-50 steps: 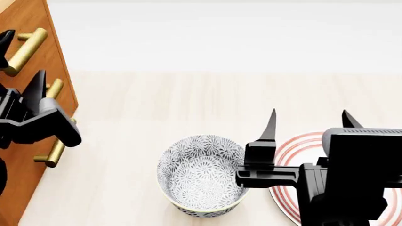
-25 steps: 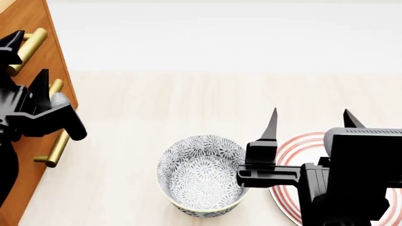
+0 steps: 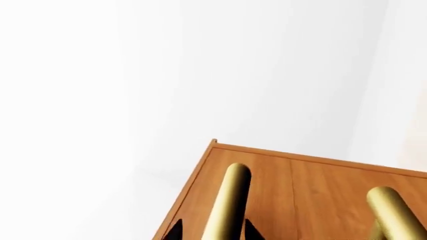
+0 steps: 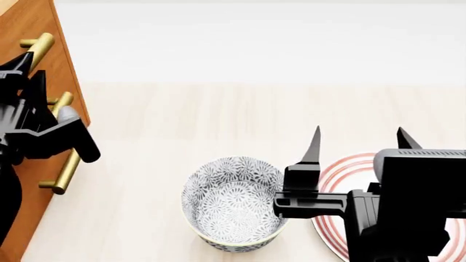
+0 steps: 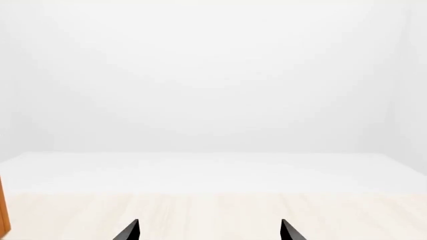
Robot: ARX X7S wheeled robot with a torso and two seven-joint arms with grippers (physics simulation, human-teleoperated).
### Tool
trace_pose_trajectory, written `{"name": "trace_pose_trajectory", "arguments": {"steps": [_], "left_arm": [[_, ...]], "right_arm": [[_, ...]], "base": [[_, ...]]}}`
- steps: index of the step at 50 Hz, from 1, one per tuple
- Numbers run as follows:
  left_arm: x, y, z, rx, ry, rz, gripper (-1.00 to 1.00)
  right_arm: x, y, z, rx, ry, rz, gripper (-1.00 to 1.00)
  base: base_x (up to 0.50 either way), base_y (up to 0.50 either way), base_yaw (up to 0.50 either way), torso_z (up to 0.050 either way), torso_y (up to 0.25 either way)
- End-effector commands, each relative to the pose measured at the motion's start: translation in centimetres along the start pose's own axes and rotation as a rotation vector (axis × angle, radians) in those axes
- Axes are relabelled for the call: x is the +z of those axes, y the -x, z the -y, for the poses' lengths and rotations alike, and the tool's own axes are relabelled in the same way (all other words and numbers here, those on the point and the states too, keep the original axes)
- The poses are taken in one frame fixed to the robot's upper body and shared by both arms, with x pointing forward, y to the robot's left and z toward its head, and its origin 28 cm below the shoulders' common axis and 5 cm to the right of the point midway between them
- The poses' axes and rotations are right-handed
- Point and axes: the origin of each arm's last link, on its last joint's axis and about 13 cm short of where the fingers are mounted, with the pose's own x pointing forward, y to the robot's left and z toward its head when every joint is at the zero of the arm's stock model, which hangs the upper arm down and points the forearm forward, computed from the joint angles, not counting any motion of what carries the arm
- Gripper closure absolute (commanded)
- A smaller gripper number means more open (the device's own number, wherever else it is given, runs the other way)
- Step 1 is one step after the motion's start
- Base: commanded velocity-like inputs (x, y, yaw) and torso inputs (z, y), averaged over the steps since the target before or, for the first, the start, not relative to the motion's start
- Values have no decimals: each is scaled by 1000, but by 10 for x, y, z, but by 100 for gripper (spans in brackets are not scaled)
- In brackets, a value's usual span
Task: Open the top drawer of the cabinet.
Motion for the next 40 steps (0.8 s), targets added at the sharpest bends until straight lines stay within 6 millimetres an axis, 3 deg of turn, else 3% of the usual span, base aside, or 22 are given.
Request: {"name": "trace_pose_trajectory", "arguments": {"steps": [1,8,20,40], "left_arm": [[-21,11,-11,-37,46,-94,100],[-32,14,-22,-11,37,-147,100],[-26,14,-31,14,30,-127,100],[16,3,-40,37,21,27,100]], "right_arm": [[1,-1,1,-11,-9,17,-100],[1,-1,1,-8,-8,18,-100],[1,-2,1,-9,-10,17,-100],[1,-2,2,-14,-13,19,-100]], "base": [[0,0,0,0,0],[0,0,0,0,0],[0,0,0,0,2],[1,0,1,0,3]]}}
